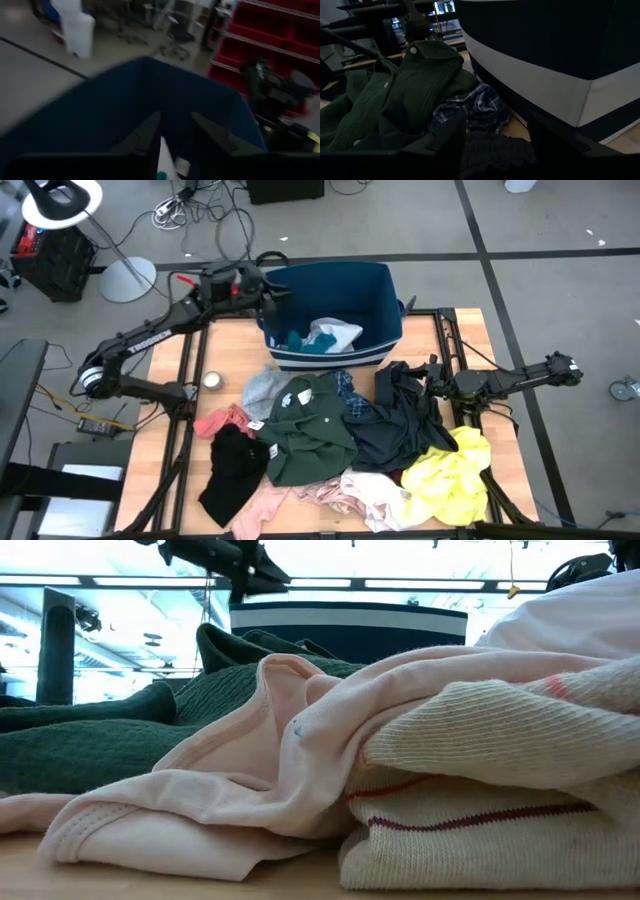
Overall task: Sort clothes
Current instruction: Put the black jacket into the blue laundry bin
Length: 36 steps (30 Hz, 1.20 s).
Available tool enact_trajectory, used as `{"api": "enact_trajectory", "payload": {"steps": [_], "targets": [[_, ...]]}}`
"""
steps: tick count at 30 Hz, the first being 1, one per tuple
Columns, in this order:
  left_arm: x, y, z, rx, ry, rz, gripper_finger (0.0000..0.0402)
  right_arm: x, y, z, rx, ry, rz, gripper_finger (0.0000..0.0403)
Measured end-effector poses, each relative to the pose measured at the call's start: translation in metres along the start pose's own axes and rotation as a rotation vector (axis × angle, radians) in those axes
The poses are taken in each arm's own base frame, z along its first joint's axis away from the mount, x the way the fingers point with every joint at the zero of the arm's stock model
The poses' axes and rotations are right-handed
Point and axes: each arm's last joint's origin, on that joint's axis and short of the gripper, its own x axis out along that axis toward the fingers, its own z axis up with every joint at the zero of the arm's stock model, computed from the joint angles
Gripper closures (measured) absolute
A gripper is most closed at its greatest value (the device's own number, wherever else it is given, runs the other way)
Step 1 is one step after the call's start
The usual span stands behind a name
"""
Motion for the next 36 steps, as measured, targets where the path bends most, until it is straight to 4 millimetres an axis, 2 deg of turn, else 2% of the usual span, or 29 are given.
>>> {"api": "enact_trajectory", "payload": {"steps": [4, 8, 13, 19, 23, 27, 36], "targets": [[-0.027, -0.007, 0.009, 0.014, -0.015, 0.023, 0.0296, 0.0, 0.0, 0.0, 0.0, 0.0, 0.0, 0.0187], [-0.064, -0.017, 0.007, 0.017, 0.059, 0.044, 0.0296, 0.0, 0.0, 0.0, 0.0, 0.0, 0.0, 0.0187], [-0.107, -0.033, -0.007, 0.024, 0.209, 0.054, 0.0296, 0.0, 0.0, 0.0, 0.0, 0.0, 0.0, 0.0187], [-0.139, -0.053, -0.03, 0.046, 0.205, -0.079, 0.0296, 0.0, 0.0, 0.0, 0.0, 0.0, 0.0, 0.0187], [-0.153, -0.058, -0.049, 0.053, 0.165, -0.145, 0.0296, 0.0, 0.0, 0.0, 0.0, 0.0, 0.0, 0.0187], [-0.157, -0.058, -0.07, 0.026, 0.152, -0.18, 0.0296, 0.0, 0.0, 0.0, 0.0, 0.0, 0.0, 0.0187], [-0.137, -0.062, -0.122, -0.024, 0.16, -0.278, 0.0296, 0.0, 0.0, 0.0, 0.0, 0.0, 0.0, 0.0187]]}}
